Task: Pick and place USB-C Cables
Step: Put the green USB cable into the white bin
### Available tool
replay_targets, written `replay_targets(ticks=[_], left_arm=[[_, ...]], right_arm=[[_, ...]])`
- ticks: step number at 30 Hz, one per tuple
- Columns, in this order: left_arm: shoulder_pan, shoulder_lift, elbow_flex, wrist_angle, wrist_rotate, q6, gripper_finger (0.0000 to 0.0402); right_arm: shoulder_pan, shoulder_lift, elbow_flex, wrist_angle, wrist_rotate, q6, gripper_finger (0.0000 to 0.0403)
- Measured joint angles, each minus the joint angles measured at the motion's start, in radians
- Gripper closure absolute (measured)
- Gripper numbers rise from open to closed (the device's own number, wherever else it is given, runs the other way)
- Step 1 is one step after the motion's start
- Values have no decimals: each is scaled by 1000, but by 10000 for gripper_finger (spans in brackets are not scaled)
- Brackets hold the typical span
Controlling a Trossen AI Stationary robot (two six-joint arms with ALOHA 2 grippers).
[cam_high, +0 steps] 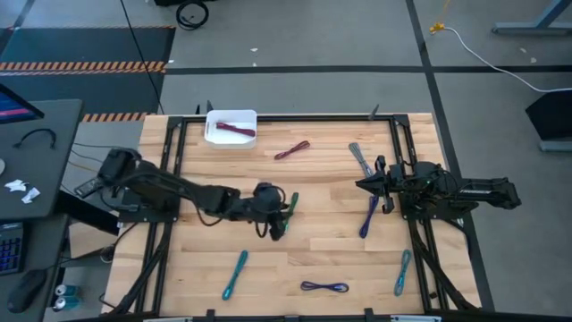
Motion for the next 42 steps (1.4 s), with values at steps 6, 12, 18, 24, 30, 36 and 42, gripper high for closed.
replay_targets(ticks=[6, 12, 18, 24, 30, 36, 42], left_arm=[[13, 102, 7, 30, -18, -51, 167], [27, 244, 158, -153, -77, -103, 116], [30, 393, 386, -468, -104, -132, 131], [31, 478, 473, -523, -124, -179, 161], [35, 503, 462, -620, -130, -349, 198], [42, 515, 461, -664, -134, -392, 240], [49, 543, 464, -685, -106, -394, 293]], right_arm=[[0, 0, 0, 11, 0, 0, 380], [0, 0, 0, 15, 0, 0, 380], [0, 0, 0, 17, 0, 0, 380], [0, 0, 0, 16, 0, 0, 380], [0, 0, 0, 16, 0, 0, 380], [0, 0, 0, 22, 0, 0, 380], [0, 0, 0, 25, 0, 0, 380]])
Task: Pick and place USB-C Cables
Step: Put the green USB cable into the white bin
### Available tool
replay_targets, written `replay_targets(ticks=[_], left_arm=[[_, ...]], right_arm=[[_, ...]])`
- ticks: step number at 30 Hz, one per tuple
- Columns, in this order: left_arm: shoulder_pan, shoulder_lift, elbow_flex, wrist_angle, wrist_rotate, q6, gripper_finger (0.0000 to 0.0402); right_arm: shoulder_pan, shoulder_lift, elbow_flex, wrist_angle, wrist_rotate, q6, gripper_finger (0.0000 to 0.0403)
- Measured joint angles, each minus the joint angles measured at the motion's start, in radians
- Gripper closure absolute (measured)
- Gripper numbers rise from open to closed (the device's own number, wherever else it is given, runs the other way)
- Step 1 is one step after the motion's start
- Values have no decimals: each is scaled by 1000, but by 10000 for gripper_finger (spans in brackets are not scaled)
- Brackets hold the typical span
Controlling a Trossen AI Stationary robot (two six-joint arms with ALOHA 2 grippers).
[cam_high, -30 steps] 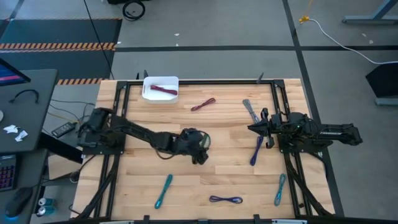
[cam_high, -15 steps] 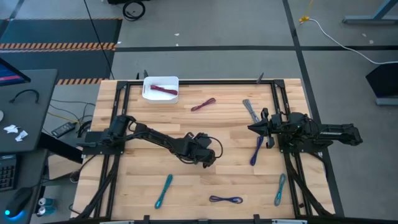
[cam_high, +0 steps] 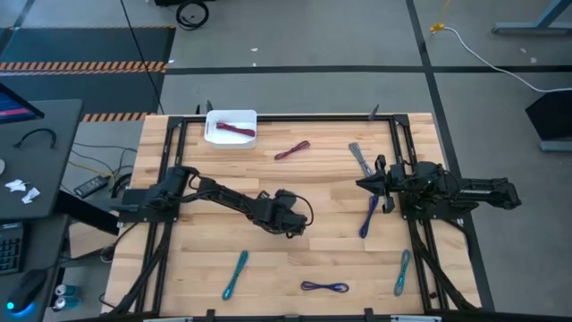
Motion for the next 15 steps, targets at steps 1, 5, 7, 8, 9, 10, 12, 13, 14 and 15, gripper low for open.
replay_targets(ticks=[1, 5, 7, 8, 9, 10, 12, 13, 14, 15], left_arm=[[-1, 4, 1, -4, -4, 0, 302], [-2, 5, 2, -12, 26, 30, 340], [-2, -2, 2, -19, 41, 68, 364], [-2, -9, 1, -36, 57, 91, 377], [-2, -13, 1, -52, 71, 116, 381], [-2, -22, 0, -67, 81, 141, 381], [-2, -46, -5, -164, 102, 193, 381], [1, -62, -7, -208, 108, 222, 381], [7, -80, -7, -244, 113, 257, 381], [16, -107, -7, -290, 115, 291, 381]], right_arm=[[0, 0, 0, 0, 0, 0, 380], [0, 0, 0, 4, 0, 0, 380], [0, 0, 0, 11, 0, 0, 380], [0, 0, 0, 11, 0, 0, 380], [0, 0, 0, 13, 0, 0, 380], [0, 0, 0, 15, 0, 0, 380], [0, 0, 0, 14, 0, 0, 380], [0, 0, 0, 14, 0, 0, 380], [0, 0, 0, 16, 0, 0, 380], [0, 0, 0, 20, 0, 0, 380]])
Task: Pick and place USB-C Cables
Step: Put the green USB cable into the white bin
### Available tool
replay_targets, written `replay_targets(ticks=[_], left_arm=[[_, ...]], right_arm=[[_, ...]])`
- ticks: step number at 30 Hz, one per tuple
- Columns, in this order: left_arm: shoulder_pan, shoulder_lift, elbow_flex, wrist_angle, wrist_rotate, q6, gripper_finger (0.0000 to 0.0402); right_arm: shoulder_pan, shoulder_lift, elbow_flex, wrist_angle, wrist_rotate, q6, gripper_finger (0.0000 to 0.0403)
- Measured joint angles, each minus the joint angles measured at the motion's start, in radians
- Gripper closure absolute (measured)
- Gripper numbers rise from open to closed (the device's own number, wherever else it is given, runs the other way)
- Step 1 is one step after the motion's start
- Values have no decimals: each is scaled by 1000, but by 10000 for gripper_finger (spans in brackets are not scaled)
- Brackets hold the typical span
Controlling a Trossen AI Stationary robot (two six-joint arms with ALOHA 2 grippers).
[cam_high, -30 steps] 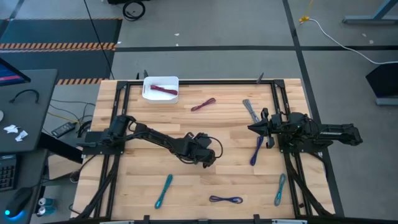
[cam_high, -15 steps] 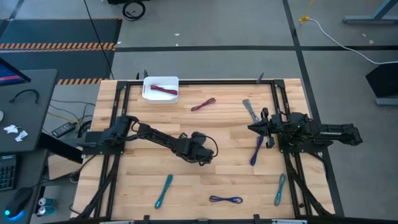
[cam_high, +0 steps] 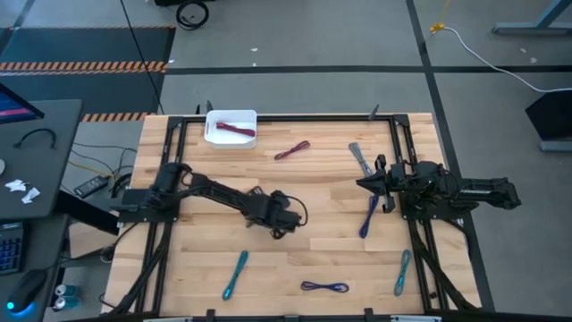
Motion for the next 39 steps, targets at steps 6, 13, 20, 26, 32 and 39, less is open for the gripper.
replay_targets(ticks=[6, 13, 20, 26, 32, 39], left_arm=[[125, -162, 1, -268, -83, 406, 381], [365, -271, 3, -296, -195, 1064, 381], [718, -280, 3, -179, 105, 1336, 381], [921, -286, 3, -145, 272, 1384, 381], [1005, -279, 3, -47, 362, 1478, 381], [1027, -263, -81, 32, 385, 1512, 369]], right_arm=[[0, 0, 0, -2, 0, 0, 380], [0, 0, 0, 0, 0, 0, 380], [0, 0, 0, 0, 0, 0, 380], [0, 0, 0, 0, 0, 0, 380], [0, 0, 0, 0, 0, 0, 380], [0, 0, 0, 0, 0, 0, 380]])
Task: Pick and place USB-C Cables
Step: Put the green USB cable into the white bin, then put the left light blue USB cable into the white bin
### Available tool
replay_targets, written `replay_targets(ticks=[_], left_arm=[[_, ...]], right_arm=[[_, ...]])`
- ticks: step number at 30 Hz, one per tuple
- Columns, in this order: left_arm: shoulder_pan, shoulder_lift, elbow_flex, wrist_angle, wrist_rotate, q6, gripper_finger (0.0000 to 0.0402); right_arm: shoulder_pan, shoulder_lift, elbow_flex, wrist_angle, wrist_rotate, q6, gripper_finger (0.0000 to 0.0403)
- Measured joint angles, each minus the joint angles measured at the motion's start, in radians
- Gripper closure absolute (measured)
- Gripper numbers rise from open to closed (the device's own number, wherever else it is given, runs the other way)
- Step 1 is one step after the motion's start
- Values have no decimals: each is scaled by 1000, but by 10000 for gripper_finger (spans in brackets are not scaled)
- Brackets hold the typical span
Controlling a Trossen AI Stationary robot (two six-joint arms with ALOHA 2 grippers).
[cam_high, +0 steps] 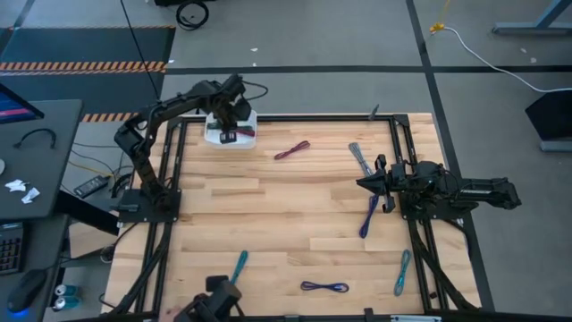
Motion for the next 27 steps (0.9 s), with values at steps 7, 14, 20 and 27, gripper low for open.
replay_targets(ticks=[7, 14, 20, 27], left_arm=[[-1, 0, -137, 196, -20, 1, 374], [-1, 0, -231, 337, -42, -19, 322], [-1, -10, -239, 336, -39, -40, 248], [-26, -86, -51, 89, -50, -204, 189]], right_arm=[[0, 0, 0, 0, 0, 0, 380], [0, 0, 0, 0, 0, 0, 380], [0, 0, 0, 0, 0, 0, 380], [0, 0, 0, 0, 0, 0, 380]])
